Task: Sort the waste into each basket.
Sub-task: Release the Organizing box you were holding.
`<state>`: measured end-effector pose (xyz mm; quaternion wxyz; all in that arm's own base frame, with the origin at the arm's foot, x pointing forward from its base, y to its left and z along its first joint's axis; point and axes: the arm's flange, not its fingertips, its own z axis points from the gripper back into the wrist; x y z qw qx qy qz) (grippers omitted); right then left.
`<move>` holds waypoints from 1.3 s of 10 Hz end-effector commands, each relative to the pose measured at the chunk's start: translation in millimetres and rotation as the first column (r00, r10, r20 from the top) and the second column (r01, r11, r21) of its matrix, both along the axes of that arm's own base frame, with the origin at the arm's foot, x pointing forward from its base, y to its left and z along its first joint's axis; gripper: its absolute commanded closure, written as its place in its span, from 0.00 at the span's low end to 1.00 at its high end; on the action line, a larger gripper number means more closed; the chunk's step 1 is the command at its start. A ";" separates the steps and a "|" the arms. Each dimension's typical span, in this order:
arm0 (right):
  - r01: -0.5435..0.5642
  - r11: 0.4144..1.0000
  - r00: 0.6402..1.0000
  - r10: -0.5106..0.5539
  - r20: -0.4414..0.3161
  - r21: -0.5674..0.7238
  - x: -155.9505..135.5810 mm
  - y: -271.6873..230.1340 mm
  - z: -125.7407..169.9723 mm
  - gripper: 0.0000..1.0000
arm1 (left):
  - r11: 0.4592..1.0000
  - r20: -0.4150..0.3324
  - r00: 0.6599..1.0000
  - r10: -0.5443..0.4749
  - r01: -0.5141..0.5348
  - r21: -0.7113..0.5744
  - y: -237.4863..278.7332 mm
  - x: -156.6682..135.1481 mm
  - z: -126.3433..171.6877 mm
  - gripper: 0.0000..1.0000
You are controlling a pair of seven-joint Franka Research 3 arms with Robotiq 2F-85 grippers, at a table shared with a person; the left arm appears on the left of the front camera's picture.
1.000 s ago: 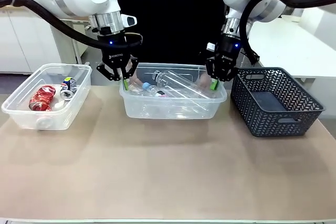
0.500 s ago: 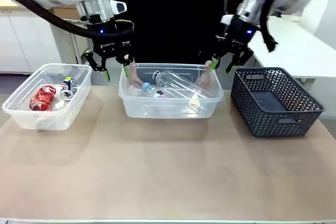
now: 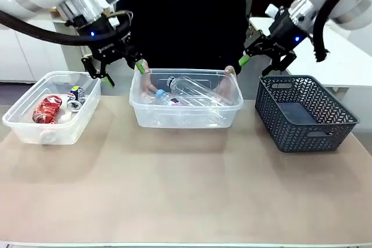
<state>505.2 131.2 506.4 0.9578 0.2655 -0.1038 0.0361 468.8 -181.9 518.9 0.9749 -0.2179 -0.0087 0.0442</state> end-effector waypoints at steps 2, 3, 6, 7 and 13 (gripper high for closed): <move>0.018 0.999 1.000 -0.018 -0.006 -0.046 1.1 5.4 6.2 0.00 | 0.990 -0.027 0.996 0.091 -0.087 0.109 -5.1 6.5 8.1 0.00; 0.018 0.999 1.000 -0.018 -0.006 -0.046 1.1 5.4 6.2 0.00 | 0.990 -0.027 0.996 0.091 -0.087 0.109 -5.1 6.5 8.1 0.00; 0.018 0.999 1.000 -0.018 -0.006 -0.046 1.1 5.4 6.2 0.00 | 0.990 -0.027 0.996 0.091 -0.087 0.109 -5.1 6.5 8.1 0.00; 0.018 0.999 1.000 -0.018 -0.006 -0.046 1.1 5.4 6.2 0.00 | 0.992 -0.017 0.996 0.083 -0.081 0.095 -2.7 5.3 4.8 0.00; 0.107 0.735 0.994 -0.095 -0.054 0.669 -189.0 -114.7 71.3 0.00 | 0.700 -0.016 0.971 -0.238 0.160 -0.696 146.1 -109.3 36.1 0.00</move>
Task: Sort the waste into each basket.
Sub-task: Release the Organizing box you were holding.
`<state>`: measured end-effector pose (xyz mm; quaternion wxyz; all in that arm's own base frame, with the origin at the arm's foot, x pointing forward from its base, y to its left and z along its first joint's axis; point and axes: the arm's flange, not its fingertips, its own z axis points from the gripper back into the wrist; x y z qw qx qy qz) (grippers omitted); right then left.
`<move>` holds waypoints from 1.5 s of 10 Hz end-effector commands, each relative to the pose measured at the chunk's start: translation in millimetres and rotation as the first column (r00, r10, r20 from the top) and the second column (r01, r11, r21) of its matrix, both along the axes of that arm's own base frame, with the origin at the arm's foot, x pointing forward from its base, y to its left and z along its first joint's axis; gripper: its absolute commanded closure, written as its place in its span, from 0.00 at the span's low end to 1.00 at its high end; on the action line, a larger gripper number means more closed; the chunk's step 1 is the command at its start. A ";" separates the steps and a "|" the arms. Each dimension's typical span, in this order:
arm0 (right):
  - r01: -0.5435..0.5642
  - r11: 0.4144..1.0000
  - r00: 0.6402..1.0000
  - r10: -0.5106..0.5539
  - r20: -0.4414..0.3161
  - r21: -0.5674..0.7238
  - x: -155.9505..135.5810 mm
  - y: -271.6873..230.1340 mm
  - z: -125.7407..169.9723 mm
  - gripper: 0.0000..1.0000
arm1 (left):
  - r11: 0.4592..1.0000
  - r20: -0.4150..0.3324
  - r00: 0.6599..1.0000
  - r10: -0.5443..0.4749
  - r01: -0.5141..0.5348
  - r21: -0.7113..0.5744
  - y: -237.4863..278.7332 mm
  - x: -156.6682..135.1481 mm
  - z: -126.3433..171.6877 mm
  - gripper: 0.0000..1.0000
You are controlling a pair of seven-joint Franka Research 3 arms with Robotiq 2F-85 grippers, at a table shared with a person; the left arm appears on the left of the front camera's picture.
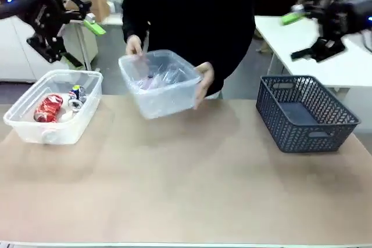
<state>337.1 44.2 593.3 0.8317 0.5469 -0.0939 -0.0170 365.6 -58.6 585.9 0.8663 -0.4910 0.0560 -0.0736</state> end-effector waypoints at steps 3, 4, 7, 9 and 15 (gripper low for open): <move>0.066 0.991 0.998 -0.068 0.013 0.117 -30.9 -32.7 -0.9 0.00 | 0.986 -0.009 0.999 0.031 -0.032 -0.165 30.8 -15.3 -14.4 0.00; 0.066 0.991 0.998 -0.068 0.013 0.117 -30.9 -32.7 -0.9 0.00 | 0.986 -0.009 0.999 0.031 -0.032 -0.165 30.8 -15.3 -14.4 0.00; 0.066 0.991 0.998 -0.068 0.013 0.117 -30.9 -32.7 -0.9 0.00 | 0.986 -0.009 0.999 0.031 -0.032 -0.165 30.8 -15.3 -14.4 0.00; 0.066 0.991 0.998 -0.068 0.013 0.117 -30.9 -32.7 -0.9 0.00 | 0.986 -0.009 0.999 0.031 -0.032 -0.165 30.8 -15.3 -14.4 0.00; 0.066 0.991 0.998 -0.068 0.013 0.117 -30.9 -32.7 -0.9 0.00 | 0.986 -0.009 0.999 0.031 -0.032 -0.165 30.8 -15.3 -14.4 0.00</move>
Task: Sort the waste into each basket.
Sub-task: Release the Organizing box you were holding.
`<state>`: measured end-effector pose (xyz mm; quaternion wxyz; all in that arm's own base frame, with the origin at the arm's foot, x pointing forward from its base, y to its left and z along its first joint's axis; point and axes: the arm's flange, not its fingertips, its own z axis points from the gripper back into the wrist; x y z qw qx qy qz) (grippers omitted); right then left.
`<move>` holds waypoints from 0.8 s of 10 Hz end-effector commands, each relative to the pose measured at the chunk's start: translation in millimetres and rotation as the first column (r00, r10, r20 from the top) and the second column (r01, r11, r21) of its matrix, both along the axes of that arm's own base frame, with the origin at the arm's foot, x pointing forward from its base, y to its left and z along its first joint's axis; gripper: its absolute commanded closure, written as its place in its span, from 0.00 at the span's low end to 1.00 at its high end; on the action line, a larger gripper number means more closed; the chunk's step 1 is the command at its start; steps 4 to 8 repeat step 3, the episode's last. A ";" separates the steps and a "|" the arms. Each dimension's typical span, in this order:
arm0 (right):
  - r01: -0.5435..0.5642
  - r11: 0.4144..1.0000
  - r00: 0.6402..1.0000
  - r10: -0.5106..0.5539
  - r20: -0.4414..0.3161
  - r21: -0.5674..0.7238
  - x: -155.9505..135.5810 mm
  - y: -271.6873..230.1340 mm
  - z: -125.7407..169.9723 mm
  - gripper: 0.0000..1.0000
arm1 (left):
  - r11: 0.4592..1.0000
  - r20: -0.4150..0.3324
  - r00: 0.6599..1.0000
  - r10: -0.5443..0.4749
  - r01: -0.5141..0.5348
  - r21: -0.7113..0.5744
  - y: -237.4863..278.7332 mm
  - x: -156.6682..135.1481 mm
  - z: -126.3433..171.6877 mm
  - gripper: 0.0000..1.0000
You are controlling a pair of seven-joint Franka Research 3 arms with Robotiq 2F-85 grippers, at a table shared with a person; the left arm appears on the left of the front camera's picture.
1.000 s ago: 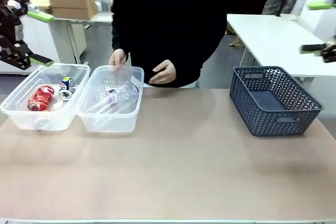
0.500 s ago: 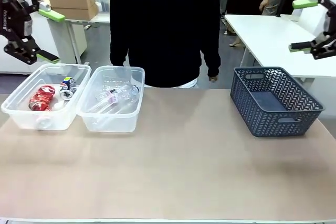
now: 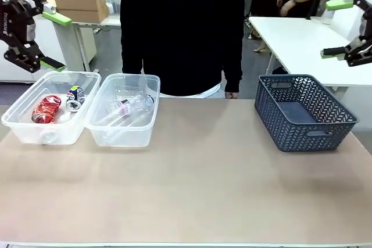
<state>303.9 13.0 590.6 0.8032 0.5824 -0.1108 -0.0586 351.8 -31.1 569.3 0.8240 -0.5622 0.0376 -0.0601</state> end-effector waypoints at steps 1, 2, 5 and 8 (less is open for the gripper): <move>-0.014 1.000 0.999 0.013 0.029 0.018 2.3 -1.4 1.7 0.00 | 1.000 -0.009 1.000 -0.012 0.012 0.000 3.2 -1.6 2.2 0.00; -0.014 1.000 0.999 0.013 0.029 0.018 2.3 -1.4 1.7 0.00 | 1.000 -0.009 1.000 -0.012 0.012 0.000 3.2 -1.6 2.2 0.00; -0.014 1.000 0.999 0.013 0.029 0.018 2.3 -1.4 1.7 0.00 | 1.000 -0.009 1.000 -0.012 0.012 0.000 3.2 -1.6 2.2 0.00; -0.014 1.000 0.999 0.013 0.029 0.018 2.3 -1.4 1.7 0.00 | 1.000 -0.009 1.000 -0.012 0.012 0.000 3.2 -1.6 2.2 0.00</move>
